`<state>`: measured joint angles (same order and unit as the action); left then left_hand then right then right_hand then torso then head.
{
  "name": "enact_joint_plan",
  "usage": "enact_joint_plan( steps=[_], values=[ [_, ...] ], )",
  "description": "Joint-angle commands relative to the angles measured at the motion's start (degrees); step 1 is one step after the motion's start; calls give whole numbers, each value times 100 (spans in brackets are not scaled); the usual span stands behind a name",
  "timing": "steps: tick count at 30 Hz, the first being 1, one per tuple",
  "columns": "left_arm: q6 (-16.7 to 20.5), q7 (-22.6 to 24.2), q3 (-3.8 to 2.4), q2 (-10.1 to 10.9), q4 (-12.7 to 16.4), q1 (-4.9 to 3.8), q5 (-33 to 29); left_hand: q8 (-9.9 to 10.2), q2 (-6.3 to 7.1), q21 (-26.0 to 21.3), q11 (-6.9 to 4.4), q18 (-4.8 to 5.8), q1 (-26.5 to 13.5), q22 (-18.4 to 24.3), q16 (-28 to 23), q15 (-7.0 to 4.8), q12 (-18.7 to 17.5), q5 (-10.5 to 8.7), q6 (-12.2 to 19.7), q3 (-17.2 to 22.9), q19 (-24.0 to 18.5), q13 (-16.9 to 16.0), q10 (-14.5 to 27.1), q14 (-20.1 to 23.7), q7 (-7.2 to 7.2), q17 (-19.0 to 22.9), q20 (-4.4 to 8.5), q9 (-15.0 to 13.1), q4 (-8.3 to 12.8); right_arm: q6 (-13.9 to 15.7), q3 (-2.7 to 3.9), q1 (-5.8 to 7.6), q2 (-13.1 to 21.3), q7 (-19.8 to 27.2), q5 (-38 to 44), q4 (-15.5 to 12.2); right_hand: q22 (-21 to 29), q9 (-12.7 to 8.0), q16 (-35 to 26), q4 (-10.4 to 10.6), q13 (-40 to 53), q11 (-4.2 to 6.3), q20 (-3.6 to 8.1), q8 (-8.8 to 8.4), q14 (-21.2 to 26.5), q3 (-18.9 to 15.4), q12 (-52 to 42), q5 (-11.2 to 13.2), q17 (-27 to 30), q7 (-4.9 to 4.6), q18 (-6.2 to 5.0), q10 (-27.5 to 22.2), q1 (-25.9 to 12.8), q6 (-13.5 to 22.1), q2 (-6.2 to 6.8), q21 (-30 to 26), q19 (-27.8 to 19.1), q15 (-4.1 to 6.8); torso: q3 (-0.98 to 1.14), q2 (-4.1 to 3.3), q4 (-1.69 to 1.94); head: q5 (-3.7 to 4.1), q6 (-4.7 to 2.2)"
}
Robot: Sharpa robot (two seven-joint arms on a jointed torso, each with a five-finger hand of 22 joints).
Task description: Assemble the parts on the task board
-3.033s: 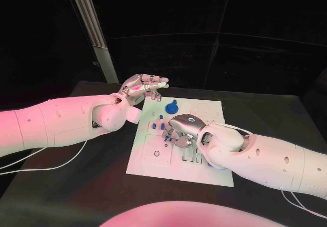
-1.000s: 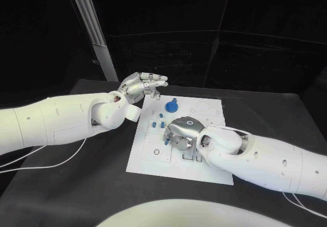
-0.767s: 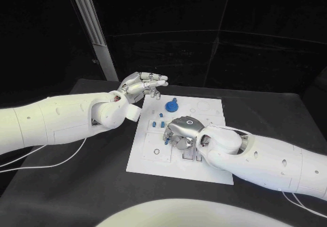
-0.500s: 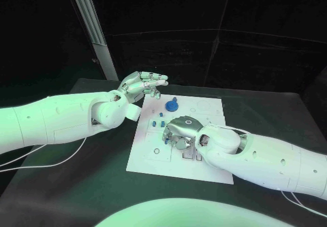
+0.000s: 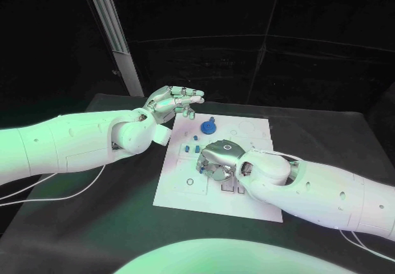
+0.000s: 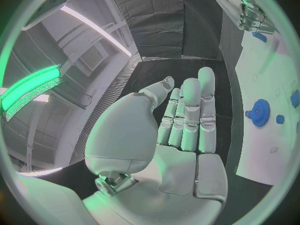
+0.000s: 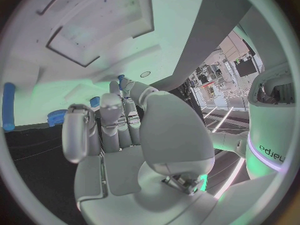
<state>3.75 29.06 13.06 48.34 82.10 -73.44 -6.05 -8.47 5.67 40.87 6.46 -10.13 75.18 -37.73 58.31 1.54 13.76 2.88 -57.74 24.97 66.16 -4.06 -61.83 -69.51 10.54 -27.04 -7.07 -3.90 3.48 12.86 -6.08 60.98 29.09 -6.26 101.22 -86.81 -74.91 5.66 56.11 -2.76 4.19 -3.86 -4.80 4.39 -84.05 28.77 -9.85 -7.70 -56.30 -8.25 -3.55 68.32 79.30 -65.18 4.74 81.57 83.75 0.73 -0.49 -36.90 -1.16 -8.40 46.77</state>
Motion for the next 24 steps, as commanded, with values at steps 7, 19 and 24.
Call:
enact_joint_plan(
  steps=[7,19,24],
  values=[
    [-110,-34,-5,-7,-10,-11,-18,-16,-54,-30,4,-35,-10,9,-20,-8,29,18,37,-48,-13,8,62,31,16,12,-11,5,-11,160,-11,-4,-7,182,-195,50,396,-124,-287,94,-53,-140,-100,-96,-8,-212,231,-29,295,-69,-66,-444,-281,506,150,-357,-313,-82,-2,2,-2,13,6],
    [-120,-48,-5,-10,-36,-11,-18,-16,-54,-30,4,-35,-10,9,-20,-8,29,18,37,-48,-13,8,62,31,16,12,-11,5,-11,292,-12,-4,9,293,-423,36,408,-187,-252,226,-32,-135,-116,-87,6,-459,197,38,327,-72,-73,-530,-424,1010,215,-379,-328,-82,0,2,-5,20,13],
    [-122,-51,-5,-12,-46,-11,-18,-16,-54,-30,4,-35,-10,9,-20,-8,29,18,37,-48,-13,8,62,31,16,12,-11,5,-11,307,-12,-4,23,305,-459,12,339,-166,-171,239,-20,-128,-110,-53,-24,-490,143,14,271,-69,-58,-467,-398,967,182,-334,-289,-79,3,2,-8,25,18]
  ],
)
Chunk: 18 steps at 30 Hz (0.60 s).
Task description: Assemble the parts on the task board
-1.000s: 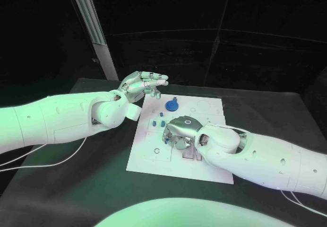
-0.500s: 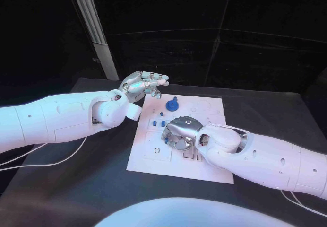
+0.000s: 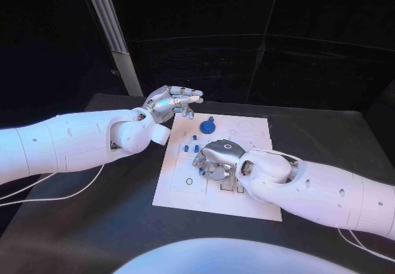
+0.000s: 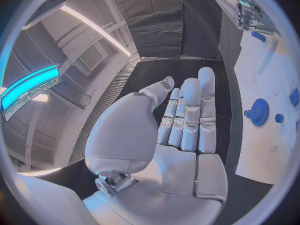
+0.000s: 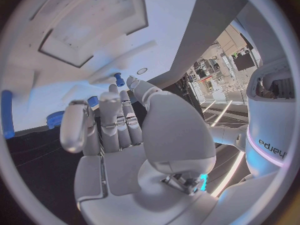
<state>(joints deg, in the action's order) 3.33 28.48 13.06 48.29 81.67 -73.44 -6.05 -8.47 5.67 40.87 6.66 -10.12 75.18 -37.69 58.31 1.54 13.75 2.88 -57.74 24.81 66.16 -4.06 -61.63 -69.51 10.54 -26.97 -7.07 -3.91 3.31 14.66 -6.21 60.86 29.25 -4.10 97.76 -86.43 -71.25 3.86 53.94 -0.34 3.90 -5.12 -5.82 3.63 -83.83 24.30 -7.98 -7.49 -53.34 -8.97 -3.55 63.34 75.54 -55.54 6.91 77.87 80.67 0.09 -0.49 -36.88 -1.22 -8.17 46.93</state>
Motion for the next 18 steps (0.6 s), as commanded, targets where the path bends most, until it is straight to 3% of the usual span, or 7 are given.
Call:
enact_joint_plan(
  steps=[1,18],
  values=[
    [-81,6,-5,-8,-4,-11,-17,-16,-54,-31,-17,-36,-10,5,-20,-7,29,18,37,-32,-13,8,41,31,16,6,-11,7,5,129,1,8,12,89,-118,-36,-74,23,94,-2,15,4,-3,35,-64,-52,-71,-17,-61,7,-49,66,-5,-26,-48,67,45,-11,3,-2,-2,4,3],
    [-78,-4,-5,-13,-33,-11,-17,-21,-72,-41,-20,-37,5,12,-20,-7,38,20,38,-35,-12,8,45,36,13,12,-13,5,10,-84,1,9,73,-17,-78,-76,-127,66,162,-5,14,9,13,103,-87,-95,-137,-65,-83,-4,-37,142,66,-224,-87,104,79,-5,1,4,1,12,10]
  ],
)
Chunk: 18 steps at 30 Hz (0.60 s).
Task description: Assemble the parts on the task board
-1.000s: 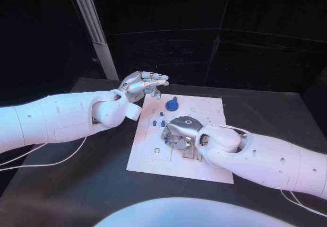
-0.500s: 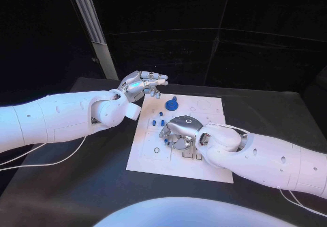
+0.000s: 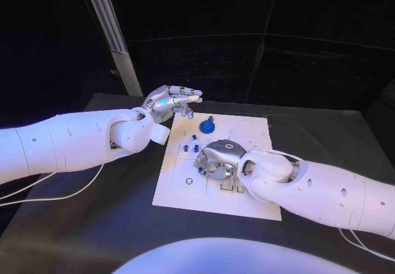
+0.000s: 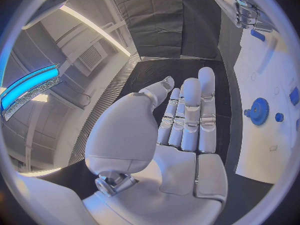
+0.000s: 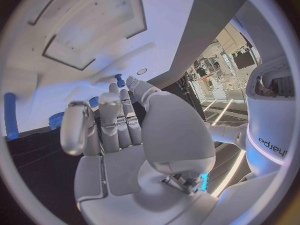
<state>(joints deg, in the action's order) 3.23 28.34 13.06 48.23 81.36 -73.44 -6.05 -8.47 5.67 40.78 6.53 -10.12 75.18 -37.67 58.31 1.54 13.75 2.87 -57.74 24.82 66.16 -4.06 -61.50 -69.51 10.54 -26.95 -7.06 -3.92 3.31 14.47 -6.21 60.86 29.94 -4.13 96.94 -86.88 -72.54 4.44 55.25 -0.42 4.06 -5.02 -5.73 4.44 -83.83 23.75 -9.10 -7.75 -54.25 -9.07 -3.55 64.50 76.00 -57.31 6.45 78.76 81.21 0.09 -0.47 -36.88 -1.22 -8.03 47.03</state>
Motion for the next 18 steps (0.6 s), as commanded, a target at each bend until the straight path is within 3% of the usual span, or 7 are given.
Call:
enact_joint_plan(
  steps=[1,6,11,18],
  values=[
    [-68,10,-5,-7,-3,-11,-17,-21,-72,-31,-7,-37,5,10,-20,-7,38,20,37,-36,-12,8,32,36,13,10,-13,6,10,-65,1,9,7,-15,4,-35,2,7,31,3,-1,-1,4,22,-87,-40,-25,-39,9,6,-37,26,20,-47,-41,15,25,-5,-1,2,1,-2,-2],
    [-69,8,-4,-7,-10,-11,-17,-21,-72,-31,-7,-37,5,10,-20,-7,38,20,37,-36,-12,8,32,36,13,10,-13,6,10,97,1,9,38,-41,7,-46,81,-1,-45,0,-24,-29,-5,-7,-56,-81,13,-50,98,-18,-53,-62,23,-34,1,-39,-18,-24,-3,4,1,6,-9],
    [-67,7,-4,-3,-17,-11,-17,-21,-72,-31,-7,-37,5,10,-20,-7,38,20,37,-36,-12,8,32,36,13,10,-13,6,10,503,0,9,129,-27,-3,-99,599,-49,-590,-10,-46,-151,-90,-88,193,-226,185,-49,658,-118,-162,-503,38,208,91,-406,-318,-122,-2,1,1,15,-21],
    [-73,6,-4,3,-27,-11,-17,-22,-76,-35,-7,-38,11,13,-20,-8,41,20,38,-38,-11,8,34,38,12,12,-13,5,14,1072,2,11,430,51,-218,-279,721,-42,-694,-36,-35,-179,-112,-66,257,-282,161,-72,791,-157,-191,-574,106,229,71,-505,-391,-151,0,7,-9,76,-48]
  ],
)
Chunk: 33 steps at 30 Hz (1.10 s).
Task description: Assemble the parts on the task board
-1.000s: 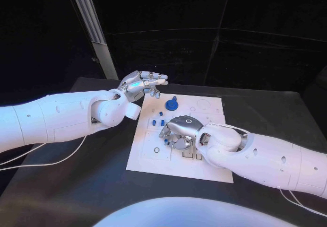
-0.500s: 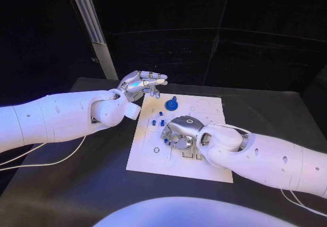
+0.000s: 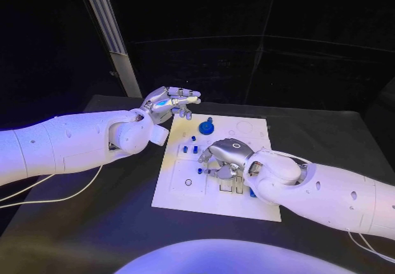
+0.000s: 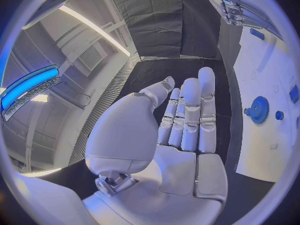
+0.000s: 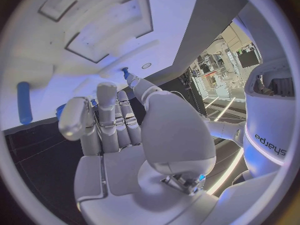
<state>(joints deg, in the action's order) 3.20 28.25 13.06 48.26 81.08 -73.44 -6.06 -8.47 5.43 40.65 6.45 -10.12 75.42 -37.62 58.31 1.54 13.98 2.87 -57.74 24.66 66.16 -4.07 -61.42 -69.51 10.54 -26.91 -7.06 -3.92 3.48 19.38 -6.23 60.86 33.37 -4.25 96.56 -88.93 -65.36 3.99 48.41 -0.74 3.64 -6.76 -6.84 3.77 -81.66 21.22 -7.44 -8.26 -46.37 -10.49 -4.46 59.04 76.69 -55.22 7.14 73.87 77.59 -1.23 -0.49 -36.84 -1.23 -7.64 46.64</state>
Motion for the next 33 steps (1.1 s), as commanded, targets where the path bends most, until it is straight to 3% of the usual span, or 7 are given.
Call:
enact_joint_plan(
  steps=[1,6,11,15,23,33],
  values=[
    [-72,15,-4,1,1,-10,-17,-22,-52,-22,1,-38,-13,8,-20,-8,19,20,38,-22,-11,8,26,38,12,8,-13,6,-3,618,6,14,163,64,-228,-122,-1,6,-2,-6,9,-7,-1,6,37,-30,-16,-24,1,-20,-99,-20,47,9,-7,-15,-27,-22,0,4,-10,51,-15],
    [-73,15,-3,10,1,-10,-17,-22,-52,-22,1,-38,-13,8,-20,-8,19,20,38,-22,-11,8,26,38,12,8,-13,6,-3,477,11,122,603,20,-652,-345,-69,24,100,6,15,-4,6,37,-18,-53,-89,-31,-58,-17,-85,40,61,-74,-41,28,21,-25,-1,4,-5,92,-63],
    [-74,66,-2,18,9,-9,-17,-25,-56,-28,-1,-39,2,12,-20,-9,25,20,38,-24,-10,8,27,40,10,12,-12,5,7,56,13,307,1026,-144,-814,-498,-135,23,162,14,4,11,17,23,-69,-118,-104,-40,-78,15,-71,6,43,-80,0,73,73,-20,0,4,-8,129,-114],
    [-62,118,-2,22,6,-8,-17,-28,-59,-31,-3,-40,15,14,-20,-11,29,21,37,-24,-9,7,26,42,8,15,-12,4,15,-246,14,399,1222,-339,-709,-545,-103,-15,120,18,-3,-20,2,-28,-61,-295,-35,-63,15,2,-72,-261,38,155,57,44,64,-50,5,-4,-12,143,-148],
    [-83,123,-1,16,1,-7,-17,-31,-64,-34,-5,-40,24,16,-20,-12,35,21,34,-24,-8,6,24,43,6,17,-11,3,22,-385,16,450,1315,-488,-465,-529,-114,-10,147,21,3,-22,-8,-16,-80,-392,-45,-62,27,11,-70,-343,71,214,36,47,75,-58,1,-9,11,204,-190],
    [-91,109,-1,10,-2,-7,-17,-31,-64,-34,-5,-40,24,16,-20,-12,35,21,34,-24,-8,6,24,43,6,17,-11,3,22,-445,16,457,1174,-563,-354,-337,-99,5,154,29,7,-23,-9,0,-102,-418,-88,-68,64,12,-73,-365,141,187,-75,36,81,-57,0,-14,16,186,-181]
  ],
)
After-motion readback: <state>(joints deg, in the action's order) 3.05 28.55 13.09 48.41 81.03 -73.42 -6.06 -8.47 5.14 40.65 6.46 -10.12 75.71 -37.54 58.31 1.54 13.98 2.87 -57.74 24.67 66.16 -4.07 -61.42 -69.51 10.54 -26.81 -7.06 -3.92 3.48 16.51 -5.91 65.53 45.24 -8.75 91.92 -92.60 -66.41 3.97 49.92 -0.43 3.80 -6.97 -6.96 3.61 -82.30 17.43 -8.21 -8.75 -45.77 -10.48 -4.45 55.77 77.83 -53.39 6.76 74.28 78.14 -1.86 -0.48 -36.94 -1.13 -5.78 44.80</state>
